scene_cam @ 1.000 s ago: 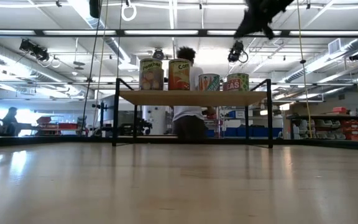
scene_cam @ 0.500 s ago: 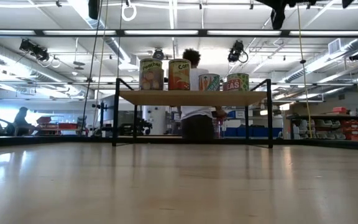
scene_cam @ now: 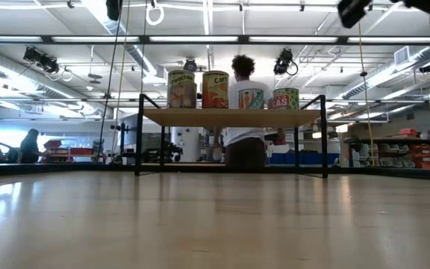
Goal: Pick and place cans onto a shelf
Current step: Return to Home Position
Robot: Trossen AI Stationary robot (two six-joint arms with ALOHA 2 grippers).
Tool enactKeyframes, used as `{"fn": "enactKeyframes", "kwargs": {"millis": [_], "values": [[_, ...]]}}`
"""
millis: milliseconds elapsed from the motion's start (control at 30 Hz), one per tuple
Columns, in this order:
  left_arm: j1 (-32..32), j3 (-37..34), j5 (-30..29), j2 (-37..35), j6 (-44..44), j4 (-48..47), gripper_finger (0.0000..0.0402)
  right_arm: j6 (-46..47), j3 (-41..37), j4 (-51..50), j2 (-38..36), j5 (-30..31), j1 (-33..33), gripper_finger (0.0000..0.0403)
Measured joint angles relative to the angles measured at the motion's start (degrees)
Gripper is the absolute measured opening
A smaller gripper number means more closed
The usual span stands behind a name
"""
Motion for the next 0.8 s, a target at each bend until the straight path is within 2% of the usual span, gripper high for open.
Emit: {"fn": "enactKeyframes", "kwargs": {"millis": [133, 233, 367, 433, 533, 633, 800], "values": [[-3.11, -0.05, -2.93, 0.66, 3.52, -0.85, 0.0011, -3.08, 0.09, -6.7, -7.4, 2.15, 3.16, 0.0012], [-4.31, -0.29, -2.95, 0.83, 4.41, -2.74, 0.0011, -6.0, 1.01, -12.87, -13.66, 5.64, 3.23, 0.0012], [-4.16, -7.21, -2.15, 0.16, 4.97, 5.77, 0.0011, -10.77, 0.13, -20.6, -20.17, 9.6, 3.23, 0.0012], [-3.31, -12.11, -0.57, -0.85, 5.71, 12.12, 0.0011, -11.97, -0.74, -23.17, -21.83, 14.08, 3.21, 0.0012], [-2.12, -18.22, 1.82, -4.22, 4.29, 14.67, 0.0011, -11.71, -1.54, -24.92, -22.81, 19.33, 3.18, 0.0012], [-1.3, -23.27, 2.04, -8.65, 2.25, 14.16, 0.0011, -6.52, -1.57, -24.4, -22.6, 20.05, 3.18, 0.0012], [1.18, -28.93, 1.99, -19.75, 2.05, 10.76, 0.0011, -9.38, -1.59, -24.76, -22.97, 21.92, 3.14, 0.0012]]}}
